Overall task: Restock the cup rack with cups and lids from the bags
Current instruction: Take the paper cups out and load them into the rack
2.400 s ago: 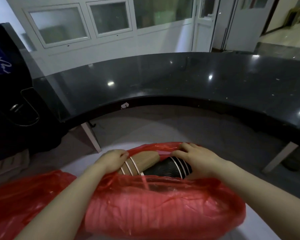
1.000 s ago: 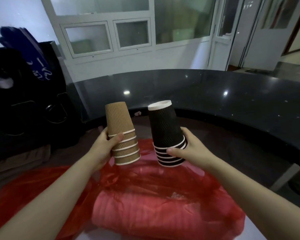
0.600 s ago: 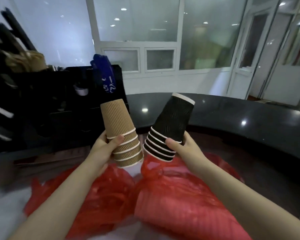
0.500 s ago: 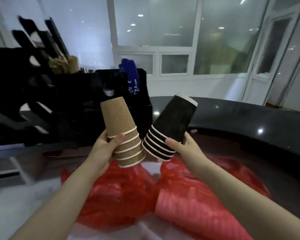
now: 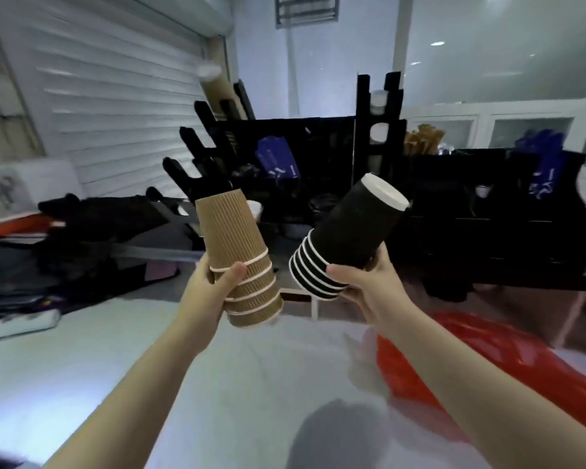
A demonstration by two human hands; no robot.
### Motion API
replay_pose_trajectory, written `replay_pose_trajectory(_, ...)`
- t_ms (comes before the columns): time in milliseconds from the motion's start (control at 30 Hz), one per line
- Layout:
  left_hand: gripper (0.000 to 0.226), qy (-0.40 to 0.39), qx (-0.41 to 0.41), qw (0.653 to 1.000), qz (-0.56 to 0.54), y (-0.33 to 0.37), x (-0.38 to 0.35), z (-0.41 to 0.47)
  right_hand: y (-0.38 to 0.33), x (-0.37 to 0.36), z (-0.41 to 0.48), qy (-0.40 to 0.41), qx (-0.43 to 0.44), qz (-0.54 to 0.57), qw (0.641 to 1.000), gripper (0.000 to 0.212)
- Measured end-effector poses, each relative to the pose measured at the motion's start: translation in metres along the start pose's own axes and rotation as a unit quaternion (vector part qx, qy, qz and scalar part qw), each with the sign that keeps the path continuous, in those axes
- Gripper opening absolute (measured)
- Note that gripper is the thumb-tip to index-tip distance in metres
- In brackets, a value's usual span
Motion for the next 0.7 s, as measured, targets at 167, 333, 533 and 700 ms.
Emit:
replay_pose_trajectory(167,0.072,0.031,-0.049,0.998,0.000,0.019,0.088,0.018,0.011,-0.072,0.033,0.001,0.012,-0.029,1.000,0.090)
replay_pose_trajectory(333,0.067,0.048,-0.072,0.996,0.028,0.031,0.144,0.053,0.019,-0.118,0.076,-0.015,0.057,-0.059,0.997,0.086)
replay_pose_trajectory(533,0.065,0.026,-0.146,0.986,0.082,0.066,0.179,0.127,0.008,-0.169,0.149,-0.035,0.160,-0.072,0.984,0.083)
replay_pose_trajectory(700,0.070,0.012,-0.182,0.979,0.091,0.072,0.192,0.186,0.000,-0.199,0.201,-0.022,0.226,-0.070,0.971,0.081)
Point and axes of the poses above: each hand's wrist, its own z-axis towards the middle knuckle, its own x-axis out of the back of the hand, y = z × x, the point moved 1 cm from there along z, towards the middle knuckle, and after that the axes turned 2 degrees about -y, right-handed, at the moved point
